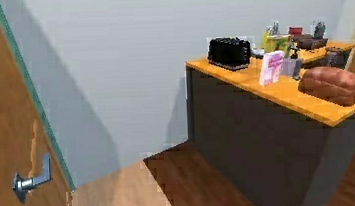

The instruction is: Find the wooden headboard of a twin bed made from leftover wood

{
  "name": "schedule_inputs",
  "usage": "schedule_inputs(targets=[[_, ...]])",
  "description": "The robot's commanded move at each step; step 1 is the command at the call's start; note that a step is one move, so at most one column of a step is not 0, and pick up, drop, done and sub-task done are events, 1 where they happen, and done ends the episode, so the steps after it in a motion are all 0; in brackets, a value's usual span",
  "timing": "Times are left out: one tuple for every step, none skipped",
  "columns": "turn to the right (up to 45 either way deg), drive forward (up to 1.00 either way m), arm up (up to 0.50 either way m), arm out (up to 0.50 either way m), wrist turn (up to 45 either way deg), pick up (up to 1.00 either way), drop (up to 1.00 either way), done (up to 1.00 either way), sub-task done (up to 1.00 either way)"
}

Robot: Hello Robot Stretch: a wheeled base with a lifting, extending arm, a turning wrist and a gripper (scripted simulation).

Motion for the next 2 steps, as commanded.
schedule_inputs(targets=[[-45.0,0.00,0.00,0.00,0.0,0.00,0.00,0.00,0.00],[-39.0,0.00,0.00,0.00,0.0,0.00,0.00,0.00,0.00]])
